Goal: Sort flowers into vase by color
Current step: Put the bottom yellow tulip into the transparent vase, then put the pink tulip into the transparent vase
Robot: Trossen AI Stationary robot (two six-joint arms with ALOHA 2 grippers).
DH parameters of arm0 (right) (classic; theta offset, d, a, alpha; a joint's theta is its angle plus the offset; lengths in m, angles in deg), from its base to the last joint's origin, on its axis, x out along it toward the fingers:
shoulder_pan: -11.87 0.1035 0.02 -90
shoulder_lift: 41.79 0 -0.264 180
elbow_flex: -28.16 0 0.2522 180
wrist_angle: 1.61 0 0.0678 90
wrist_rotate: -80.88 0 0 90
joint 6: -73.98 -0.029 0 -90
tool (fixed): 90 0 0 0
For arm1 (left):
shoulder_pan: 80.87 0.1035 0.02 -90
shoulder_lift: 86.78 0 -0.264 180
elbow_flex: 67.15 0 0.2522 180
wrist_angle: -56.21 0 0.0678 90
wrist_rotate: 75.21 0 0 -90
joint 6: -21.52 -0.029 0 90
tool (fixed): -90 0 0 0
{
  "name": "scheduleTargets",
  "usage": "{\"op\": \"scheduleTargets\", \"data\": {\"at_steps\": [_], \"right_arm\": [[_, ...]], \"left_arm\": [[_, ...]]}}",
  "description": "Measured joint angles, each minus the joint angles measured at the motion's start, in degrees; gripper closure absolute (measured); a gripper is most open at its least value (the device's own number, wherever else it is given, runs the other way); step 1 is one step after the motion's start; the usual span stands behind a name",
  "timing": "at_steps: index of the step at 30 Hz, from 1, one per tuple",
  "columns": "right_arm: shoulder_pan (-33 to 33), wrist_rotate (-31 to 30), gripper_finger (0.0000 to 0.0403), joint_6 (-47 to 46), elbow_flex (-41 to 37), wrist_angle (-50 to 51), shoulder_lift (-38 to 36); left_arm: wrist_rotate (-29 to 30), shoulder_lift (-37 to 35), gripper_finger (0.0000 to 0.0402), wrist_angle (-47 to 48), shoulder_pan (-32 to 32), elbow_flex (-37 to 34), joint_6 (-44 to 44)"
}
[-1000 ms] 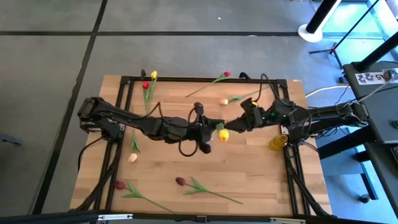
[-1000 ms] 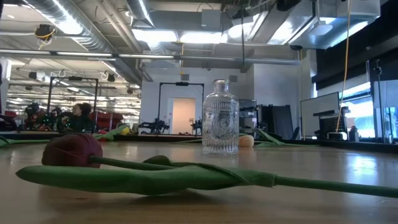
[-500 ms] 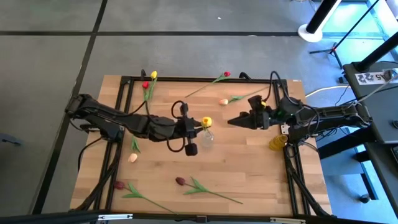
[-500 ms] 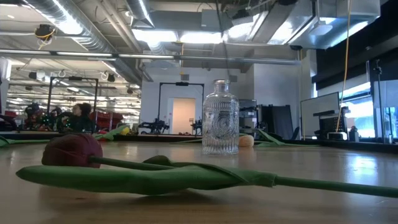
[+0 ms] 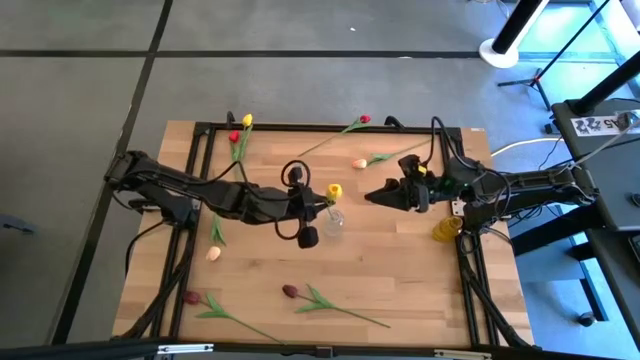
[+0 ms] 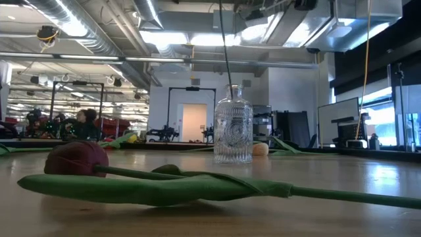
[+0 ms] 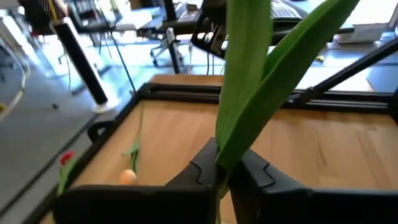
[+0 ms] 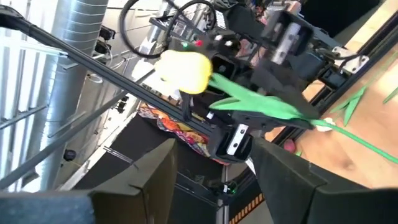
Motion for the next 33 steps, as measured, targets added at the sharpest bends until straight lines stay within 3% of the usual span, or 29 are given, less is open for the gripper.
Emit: {"op": "scheduleTargets", "data": {"at_steps": [9, 14, 21, 28, 33], "right_arm": [[0.0, -1.09, 0.0193, 3.97, 0.0, 0.33, 0.01], [0.0, -0.99, 0.0193, 5.42, 0.0, 0.3, 0.0], [0.0, -0.93, 0.0193, 5.89, 0.0, 0.77, 0.0], [0.0, 0.02, 0.0193, 7.12, 0.0, 4.89, 0.01], [-0.54, -2.61, 0.0193, 12.33, 0.0, 8.21, -0.13]], "left_arm": [[-12.29, 0.04, 0.0294, 0.96, 3.18, -1.02, 10.43], [-23.73, 0.02, 0.0258, 9.9, 6.7, 1.43, 14.66], [-31.61, 0.0, 0.0225, 14.12, 10.61, 1.8, 15.71], [-33.06, -0.37, 0.0208, 14.65, 12.34, 1.86, 12.08], [-33.79, -3.05, 0.0207, 23.11, 13.22, 1.91, 10.12]]}}
